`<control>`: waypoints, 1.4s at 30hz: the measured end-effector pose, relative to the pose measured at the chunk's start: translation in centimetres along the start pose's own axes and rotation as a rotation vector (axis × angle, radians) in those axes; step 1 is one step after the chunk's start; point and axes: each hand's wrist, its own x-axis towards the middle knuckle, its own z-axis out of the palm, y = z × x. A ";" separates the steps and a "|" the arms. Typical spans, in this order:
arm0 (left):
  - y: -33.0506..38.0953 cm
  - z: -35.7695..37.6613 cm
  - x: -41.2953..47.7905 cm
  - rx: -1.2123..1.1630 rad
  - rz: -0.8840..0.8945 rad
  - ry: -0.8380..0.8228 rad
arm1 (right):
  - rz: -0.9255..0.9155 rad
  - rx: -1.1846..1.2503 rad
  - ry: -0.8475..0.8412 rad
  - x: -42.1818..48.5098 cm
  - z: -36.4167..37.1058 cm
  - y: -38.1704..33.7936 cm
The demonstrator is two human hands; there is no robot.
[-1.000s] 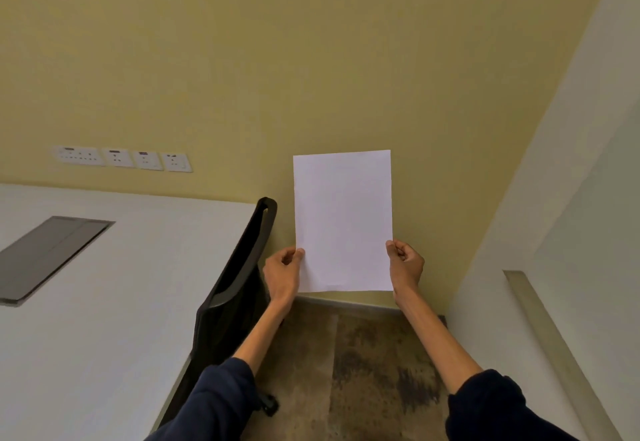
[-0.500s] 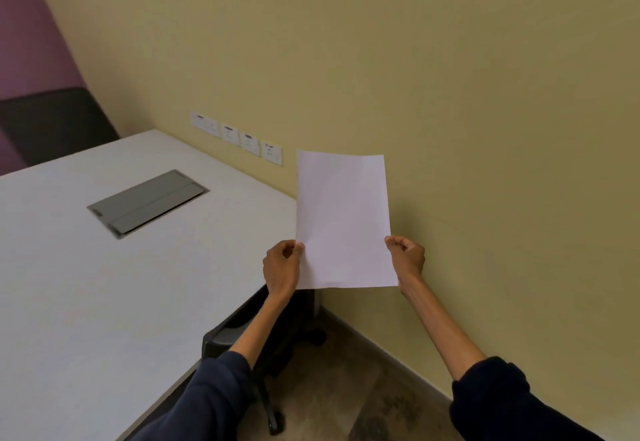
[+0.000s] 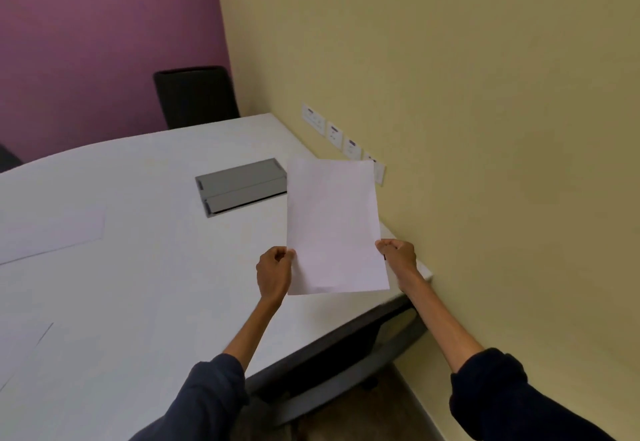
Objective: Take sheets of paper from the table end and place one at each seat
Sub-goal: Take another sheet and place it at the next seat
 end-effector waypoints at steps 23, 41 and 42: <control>-14.8 -0.1 9.3 0.169 -0.563 0.151 | 0.122 -0.575 -0.499 16.5 15.2 8.6; -16.8 2.1 9.3 0.463 -0.642 0.161 | 0.086 -0.753 -0.589 19.1 17.0 11.8; -16.8 2.1 9.4 0.482 -0.630 0.158 | 0.073 -0.770 -0.598 19.1 16.8 11.9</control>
